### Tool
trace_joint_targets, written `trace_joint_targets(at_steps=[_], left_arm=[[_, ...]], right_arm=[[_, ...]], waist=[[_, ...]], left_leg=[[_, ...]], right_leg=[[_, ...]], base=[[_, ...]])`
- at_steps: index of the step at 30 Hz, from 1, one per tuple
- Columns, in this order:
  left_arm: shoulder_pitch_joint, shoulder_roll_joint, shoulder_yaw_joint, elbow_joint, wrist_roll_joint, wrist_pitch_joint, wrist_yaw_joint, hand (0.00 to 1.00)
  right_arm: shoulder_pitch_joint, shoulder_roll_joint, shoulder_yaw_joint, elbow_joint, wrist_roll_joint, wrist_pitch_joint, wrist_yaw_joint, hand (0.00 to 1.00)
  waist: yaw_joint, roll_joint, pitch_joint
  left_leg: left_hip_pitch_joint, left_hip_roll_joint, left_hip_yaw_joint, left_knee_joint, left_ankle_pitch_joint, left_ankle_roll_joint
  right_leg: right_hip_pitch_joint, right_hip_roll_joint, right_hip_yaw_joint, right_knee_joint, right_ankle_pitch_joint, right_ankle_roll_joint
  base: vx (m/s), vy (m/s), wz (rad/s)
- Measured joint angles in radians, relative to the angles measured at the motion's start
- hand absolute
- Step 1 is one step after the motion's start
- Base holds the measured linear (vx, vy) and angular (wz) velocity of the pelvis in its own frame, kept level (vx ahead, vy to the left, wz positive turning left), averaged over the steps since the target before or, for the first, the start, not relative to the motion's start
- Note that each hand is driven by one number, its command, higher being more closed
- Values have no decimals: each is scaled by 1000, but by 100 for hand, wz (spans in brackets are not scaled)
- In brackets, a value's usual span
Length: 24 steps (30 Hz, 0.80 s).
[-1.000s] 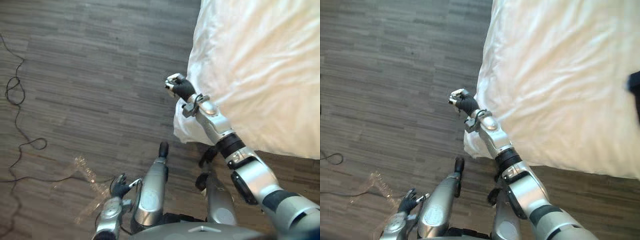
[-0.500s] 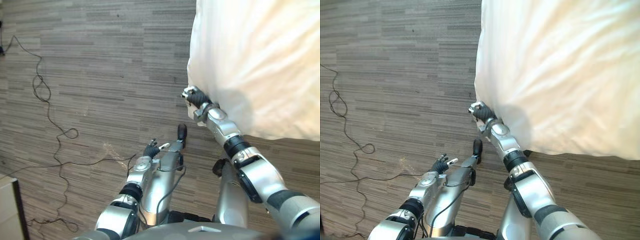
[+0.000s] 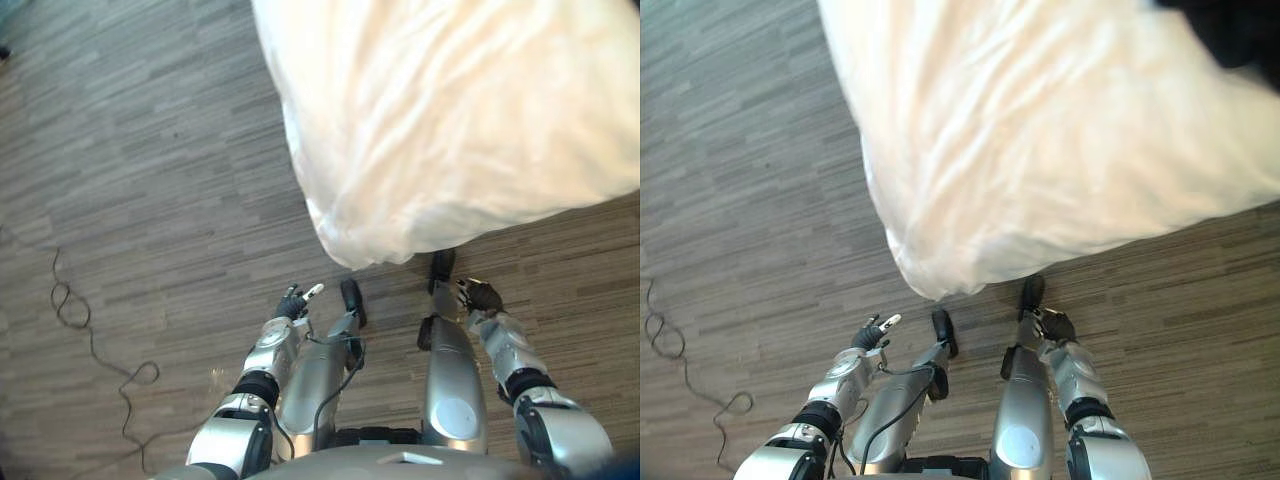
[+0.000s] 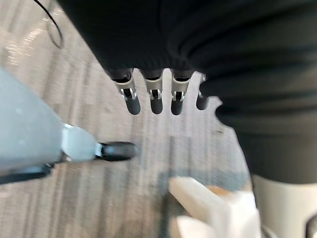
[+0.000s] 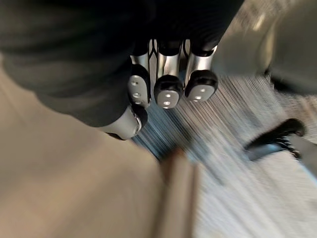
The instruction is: Tidy the bed and pick cloth on bed and put in laundry
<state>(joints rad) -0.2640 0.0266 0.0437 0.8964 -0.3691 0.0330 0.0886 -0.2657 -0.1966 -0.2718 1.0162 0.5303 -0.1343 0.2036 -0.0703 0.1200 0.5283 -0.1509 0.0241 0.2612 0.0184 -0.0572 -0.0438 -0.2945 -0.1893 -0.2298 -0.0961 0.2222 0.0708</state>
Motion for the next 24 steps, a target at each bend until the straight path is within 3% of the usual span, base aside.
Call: trace_joint_targets(at_steps=[3, 6, 8, 10, 13, 18, 20, 22, 24], left_arm=[[58, 34, 11, -10, 19, 11, -7, 0], [123, 59, 48, -8, 60, 63, -41, 0], [177, 69, 79, -9, 108, 98, -68, 0], [210, 79, 86, -8, 127, 122, -81, 0], [268, 101, 97, -6, 133, 179, -97, 0], [345, 105, 109, -3, 231, 225, -128, 0], [365, 104, 105, 1, 234, 229, -124, 0], [373, 104, 78, 1, 234, 236, -122, 0], [376, 96, 72, 2, 237, 239, -123, 0]], right_arm=[[56, 29, -91, 1, 52, -41, -30, 100], [115, 38, -146, -4, 78, -143, -84, 100], [179, 31, -182, -54, 99, -222, -91, 100], [214, 30, -188, -121, 121, -270, -58, 100], [276, 29, -186, -304, 127, -316, 73, 100], [313, 32, -120, -516, 165, -302, 335, 100], [310, 31, -59, -589, 173, -258, 431, 100], [290, 33, 49, -612, 173, -185, 540, 100], [276, 44, 120, -612, 173, -136, 583, 100]], waist=[[-26, -20, -24], [-32, -41, -116], [-31, -57, -213], [-31, -69, -265], [-31, -86, -330], [-28, -98, -367], [-25, -98, -371], [-11, -99, -395], [8, -97, -396]], left_leg=[[83, 32, 13, -2, -24, -18], [162, 59, 37, -11, -40, -34], [222, 71, 45, -18, -60, -39], [247, 73, 49, -17, -73, -37], [282, 73, 49, -16, -83, -36], [308, 72, 26, -17, -83, -36], [310, 74, 3, -15, -82, -36], [309, 76, -20, -15, -75, -37], [314, 78, -30, -15, -71, -37]], right_leg=[[72, 35, 3, 0, -19, -3], [135, 62, 5, 0, -30, 4], [197, 77, 5, -1, -57, 1], [220, 79, 5, -2, -72, -2], [255, 77, 0, -6, -82, -2], [289, 72, -21, -7, -89, -2], [303, 70, -39, -7, -91, -3], [309, 70, -61, -7, -92, -3], [320, 70, -70, -7, -93, -3]], base=[[142, -53, -27], [146, -35, -24], [122, -15, -7], [50, 5, -8], [1, 6, 0], [-22, -10, 9], [-25, -19, 24], [4, -30, 31], [0, -19, 24]])
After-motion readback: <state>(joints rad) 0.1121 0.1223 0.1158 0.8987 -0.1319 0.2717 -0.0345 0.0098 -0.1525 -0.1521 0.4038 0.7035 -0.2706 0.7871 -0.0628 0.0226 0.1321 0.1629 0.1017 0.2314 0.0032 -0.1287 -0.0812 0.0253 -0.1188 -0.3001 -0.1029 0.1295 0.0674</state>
